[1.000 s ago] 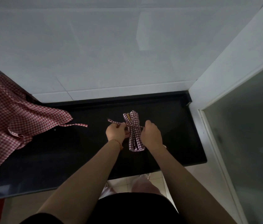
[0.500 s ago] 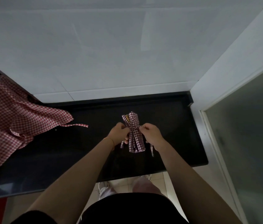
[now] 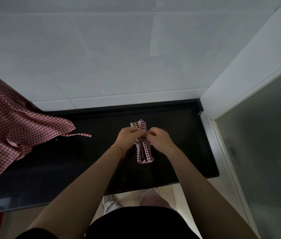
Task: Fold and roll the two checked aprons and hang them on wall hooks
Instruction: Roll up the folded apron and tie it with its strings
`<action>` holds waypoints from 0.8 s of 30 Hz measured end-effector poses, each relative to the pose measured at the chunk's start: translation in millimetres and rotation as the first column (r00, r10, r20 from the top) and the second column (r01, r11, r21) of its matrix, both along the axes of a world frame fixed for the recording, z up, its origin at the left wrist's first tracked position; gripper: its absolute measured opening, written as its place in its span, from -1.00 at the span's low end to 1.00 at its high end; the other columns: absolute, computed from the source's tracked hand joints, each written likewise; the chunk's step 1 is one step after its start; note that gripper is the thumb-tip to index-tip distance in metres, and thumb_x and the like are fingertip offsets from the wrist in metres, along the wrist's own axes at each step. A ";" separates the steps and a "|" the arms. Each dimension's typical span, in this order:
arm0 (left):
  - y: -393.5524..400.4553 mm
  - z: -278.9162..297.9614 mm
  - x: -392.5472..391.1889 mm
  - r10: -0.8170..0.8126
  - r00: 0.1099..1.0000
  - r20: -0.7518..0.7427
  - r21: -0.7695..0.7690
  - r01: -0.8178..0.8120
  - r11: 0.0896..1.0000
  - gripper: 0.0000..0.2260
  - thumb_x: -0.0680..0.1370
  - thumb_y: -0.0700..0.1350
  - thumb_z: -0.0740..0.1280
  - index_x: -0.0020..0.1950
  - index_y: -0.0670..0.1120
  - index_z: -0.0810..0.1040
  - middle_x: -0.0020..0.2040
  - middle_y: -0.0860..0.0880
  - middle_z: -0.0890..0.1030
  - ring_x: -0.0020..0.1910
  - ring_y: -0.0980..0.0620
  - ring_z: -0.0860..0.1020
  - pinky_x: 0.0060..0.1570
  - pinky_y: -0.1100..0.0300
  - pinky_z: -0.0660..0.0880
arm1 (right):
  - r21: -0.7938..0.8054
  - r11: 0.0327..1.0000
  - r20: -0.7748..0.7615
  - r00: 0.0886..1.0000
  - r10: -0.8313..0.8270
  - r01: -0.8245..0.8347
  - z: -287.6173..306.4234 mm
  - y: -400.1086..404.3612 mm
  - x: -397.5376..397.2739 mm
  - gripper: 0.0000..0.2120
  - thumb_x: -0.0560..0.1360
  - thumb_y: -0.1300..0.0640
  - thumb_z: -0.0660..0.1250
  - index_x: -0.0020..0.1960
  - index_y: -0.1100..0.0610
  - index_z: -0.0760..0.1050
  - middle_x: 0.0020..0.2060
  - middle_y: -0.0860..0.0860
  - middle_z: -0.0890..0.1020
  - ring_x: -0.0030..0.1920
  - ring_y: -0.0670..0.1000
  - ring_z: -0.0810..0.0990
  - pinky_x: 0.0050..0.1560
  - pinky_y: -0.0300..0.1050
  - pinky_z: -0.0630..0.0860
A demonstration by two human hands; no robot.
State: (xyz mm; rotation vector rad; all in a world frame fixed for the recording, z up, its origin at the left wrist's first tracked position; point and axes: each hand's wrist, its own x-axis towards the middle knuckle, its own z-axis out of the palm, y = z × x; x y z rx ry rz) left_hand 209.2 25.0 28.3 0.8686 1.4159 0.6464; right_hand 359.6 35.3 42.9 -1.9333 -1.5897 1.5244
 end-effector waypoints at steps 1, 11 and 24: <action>0.9 -2.0 1.5 -0.012 1.000 0.005 -0.001 0.012 1.000 -0.89 0.57 -0.12 0.35 0.00 -0.08 0.67 -0.03 -0.05 0.66 -0.01 0.03 0.62 0.07 0.11 0.57 | 0.015 0.999 0.009 0.999 0.035 -0.036 3.2 0.5 0.4 -0.90 0.60 0.05 0.26 -0.04 0.02 0.53 -0.13 -0.02 0.60 -0.16 -0.07 0.59 -0.19 -0.21 0.50; 2.2 -10.3 14.8 -0.177 0.940 -0.290 0.127 0.221 0.967 -0.91 0.59 -0.16 0.32 -0.08 -0.03 0.60 -0.10 -0.01 0.62 -0.04 0.02 0.59 0.02 0.15 0.51 | 0.042 0.992 -0.078 0.990 0.121 -0.118 26.8 16.1 -1.8 -0.79 0.57 0.17 0.23 -0.15 0.05 0.61 -0.12 0.00 0.62 -0.08 -0.08 0.56 -0.03 -0.18 0.44; 6.9 -9.6 9.8 -0.018 0.999 -0.049 0.012 0.019 1.000 -0.83 0.62 -0.10 0.28 0.10 -0.08 0.64 0.02 -0.01 0.66 0.04 0.07 0.61 0.06 0.19 0.51 | 0.195 0.966 0.132 0.980 0.147 -0.171 -10.5 13.6 9.6 -0.88 0.59 0.17 0.28 0.10 0.07 0.54 -0.07 -0.07 0.57 -0.07 -0.12 0.56 -0.08 -0.27 0.49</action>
